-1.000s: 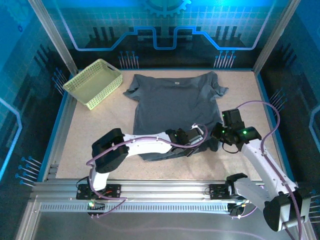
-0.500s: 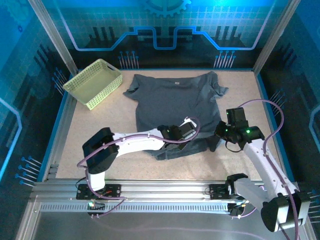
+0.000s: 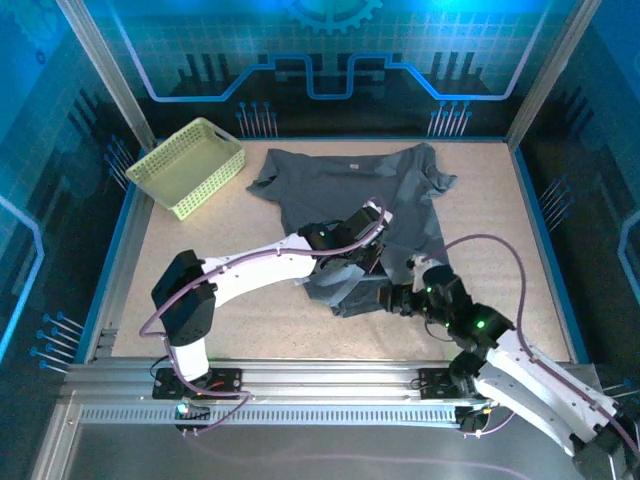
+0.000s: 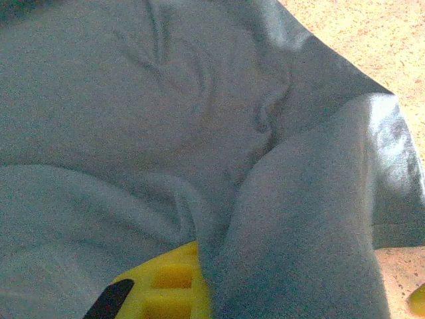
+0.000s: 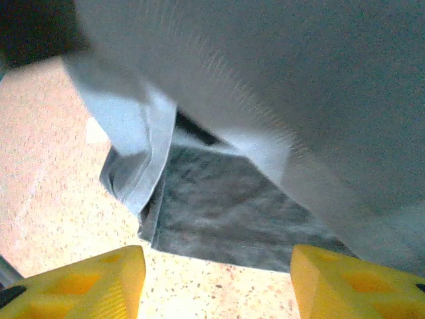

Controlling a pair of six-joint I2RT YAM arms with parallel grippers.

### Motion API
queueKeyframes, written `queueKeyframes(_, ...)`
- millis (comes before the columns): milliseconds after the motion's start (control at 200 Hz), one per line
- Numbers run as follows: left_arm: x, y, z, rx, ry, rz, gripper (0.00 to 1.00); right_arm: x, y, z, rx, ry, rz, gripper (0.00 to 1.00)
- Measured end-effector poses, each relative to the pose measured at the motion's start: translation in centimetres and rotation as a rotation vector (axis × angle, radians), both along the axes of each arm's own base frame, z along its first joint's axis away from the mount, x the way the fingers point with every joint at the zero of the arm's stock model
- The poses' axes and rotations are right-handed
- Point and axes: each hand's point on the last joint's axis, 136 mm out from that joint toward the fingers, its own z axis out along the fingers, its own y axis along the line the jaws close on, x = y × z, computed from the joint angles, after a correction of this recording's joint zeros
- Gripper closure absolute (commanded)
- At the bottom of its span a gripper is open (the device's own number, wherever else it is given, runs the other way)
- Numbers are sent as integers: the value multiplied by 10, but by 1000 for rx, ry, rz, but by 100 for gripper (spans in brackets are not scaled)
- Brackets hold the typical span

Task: Fold the inside-out t-shirt

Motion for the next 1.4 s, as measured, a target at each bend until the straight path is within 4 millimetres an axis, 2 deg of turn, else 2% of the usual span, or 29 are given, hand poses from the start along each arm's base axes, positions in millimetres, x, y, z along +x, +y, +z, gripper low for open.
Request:
queueKeyframes(105, 0, 2, 2, -6, 13, -5, 100, -9, 19, -12, -30, -89, 89, 38)
queueKeyframes(200, -1, 3, 10, -20, 17, -8, 100, -6, 32, -14, -58, -165, 119, 38)
queueKeyframes(485, 4, 1, 48, -100, -14, -17, 98, 15, 50, -32, -131, -248, 129, 36)
queueKeyframes(720, 1, 0, 52, -106, -3, -29, 98, 23, 63, -50, -191, -262, 176, 35)
queueKeyframes(910, -4, 0, 61, -128, -7, -46, 97, 50, 50, -53, -202, -244, 106, 35)
queueKeyframes(1141, -17, 7, 81, -169, -17, -87, 96, 82, 30, -42, -187, -247, 10, 35)
queueKeyframes(1301, -22, 5, 80, -170, -7, -120, 95, 99, 6, -37, -182, -240, -101, 35)
queueKeyframes(1401, -29, 3, 77, -172, 22, -153, 95, 105, 3, -31, -174, -246, -137, 35)
